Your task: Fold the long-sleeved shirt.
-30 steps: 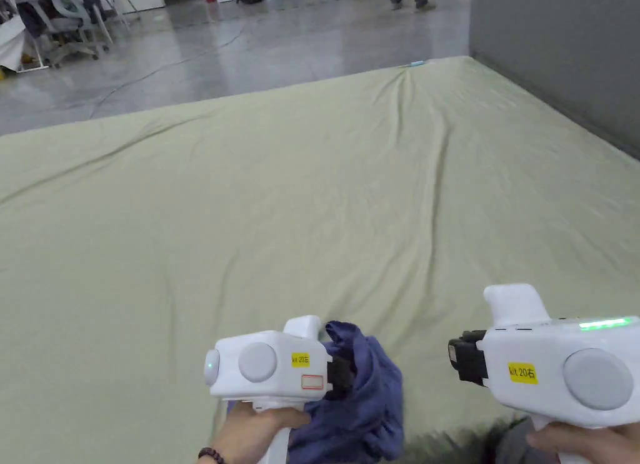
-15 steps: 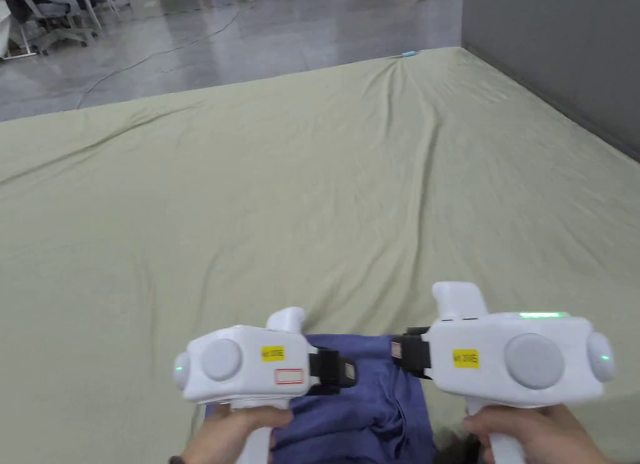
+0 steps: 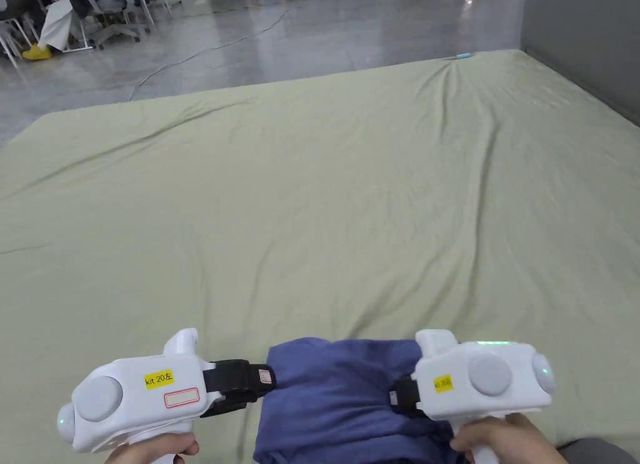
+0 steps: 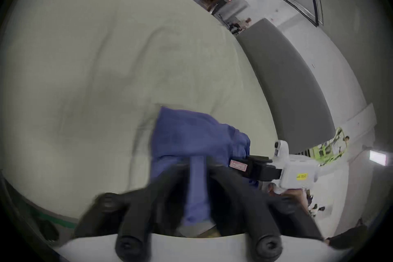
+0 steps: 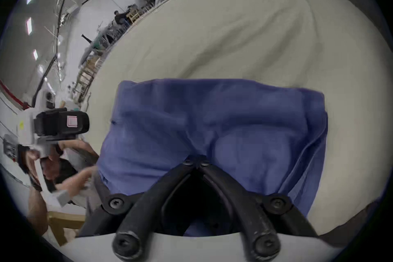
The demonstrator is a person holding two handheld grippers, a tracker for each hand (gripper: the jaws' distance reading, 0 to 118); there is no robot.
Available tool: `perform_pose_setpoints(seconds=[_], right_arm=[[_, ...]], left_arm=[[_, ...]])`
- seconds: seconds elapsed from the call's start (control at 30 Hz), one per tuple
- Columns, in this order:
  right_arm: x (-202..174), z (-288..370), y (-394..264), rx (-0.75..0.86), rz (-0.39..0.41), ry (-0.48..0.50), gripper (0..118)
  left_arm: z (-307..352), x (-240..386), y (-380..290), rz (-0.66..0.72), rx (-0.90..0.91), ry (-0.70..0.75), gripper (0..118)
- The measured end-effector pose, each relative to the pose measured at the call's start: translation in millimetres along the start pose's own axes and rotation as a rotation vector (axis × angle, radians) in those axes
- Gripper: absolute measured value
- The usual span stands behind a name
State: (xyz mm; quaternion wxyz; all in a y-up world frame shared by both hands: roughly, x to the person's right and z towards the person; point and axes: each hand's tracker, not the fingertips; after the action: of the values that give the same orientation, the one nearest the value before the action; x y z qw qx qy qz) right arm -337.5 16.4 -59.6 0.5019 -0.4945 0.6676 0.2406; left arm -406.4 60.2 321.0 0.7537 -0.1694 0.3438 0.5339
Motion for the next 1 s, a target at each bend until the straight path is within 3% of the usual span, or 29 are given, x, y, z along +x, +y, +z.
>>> perform_pose_setpoints(seconds=[0.03, 0.07, 0.1, 0.13, 0.3, 0.43, 0.5, 0.53, 0.57, 0.6, 0.67, 0.7, 0.8, 0.87, 1.0], right_arm=[[10.2, 4.4, -1.2, 0.037, -0.094, 0.105, 0], [14.1, 4.9, -1.7, 0.027, -0.123, 0.102, 0], [16.2, 4.3, -0.9, 0.015, -0.127, 0.085, 0], [15.8, 4.0, -0.6, 0.020, -0.107, 0.084, 0], [7.4, 0.9, 2.1, 0.012, -0.063, 0.056, 0], [8.9, 2.5, 0.3, 0.016, -0.084, 0.067, 0], [8.2, 3.1, -2.4, 0.025, -0.083, 0.064, 0], [7.0, 2.5, -3.2, 0.030, -0.081, 0.060, 0], [6.2, 1.9, -3.3, 0.032, -0.082, 0.055, 0], [5.5, 1.2, -3.0, 0.033, -0.084, 0.051, 0], [5.0, 1.1, -2.6, 0.030, -0.087, 0.042, 0], [4.1, 2.1, -2.2, 0.030, -0.090, 0.039, 0], [-10.3, 12.7, 2.4, 0.020, -0.098, 0.013, 0], [-26.8, 20.8, 8.0, 0.037, -0.014, -0.010, 0], [-67.1, 33.5, 24.0, 0.087, 0.090, -0.032, 0]], left_arm=[[-2.8, -8.6, 0.2, 0.024, -0.003, -0.010, 36], [-6.3, -12.5, 0.9, 0.036, -0.013, -0.010, 71], [-11.2, -15.9, 0.2, 0.047, -0.036, -0.008, 94], [-16.5, -20.2, -0.1, 0.059, -0.053, -0.012, 103], [-40.2, -31.2, 1.0, 0.110, -0.076, -0.027, 103], [-59.8, -30.5, 0.5, 0.147, -0.093, -0.070, 103], [-70.4, -26.3, 1.2, 0.164, -0.106, -0.166, 95], [-79.3, -23.8, -0.1, 0.187, -0.135, -0.224, 81], [-90.8, -20.0, -3.0, 0.201, -0.173, -0.254, 56], [-101.6, -14.8, -7.7, 0.187, -0.196, -0.226, 42], [-107.2, 3.3, -14.8, -0.010, -0.172, -0.030, 28], [-101.3, 8.4, -9.9, -0.098, -0.195, -0.056, 28], [-73.5, 8.6, 5.6, -0.022, -0.169, -0.097, 16], [-59.1, 16.9, 8.4, -0.137, -0.110, -0.088, 13], [-25.8, 10.6, 21.6, -0.178, -0.069, -0.020, 13]])
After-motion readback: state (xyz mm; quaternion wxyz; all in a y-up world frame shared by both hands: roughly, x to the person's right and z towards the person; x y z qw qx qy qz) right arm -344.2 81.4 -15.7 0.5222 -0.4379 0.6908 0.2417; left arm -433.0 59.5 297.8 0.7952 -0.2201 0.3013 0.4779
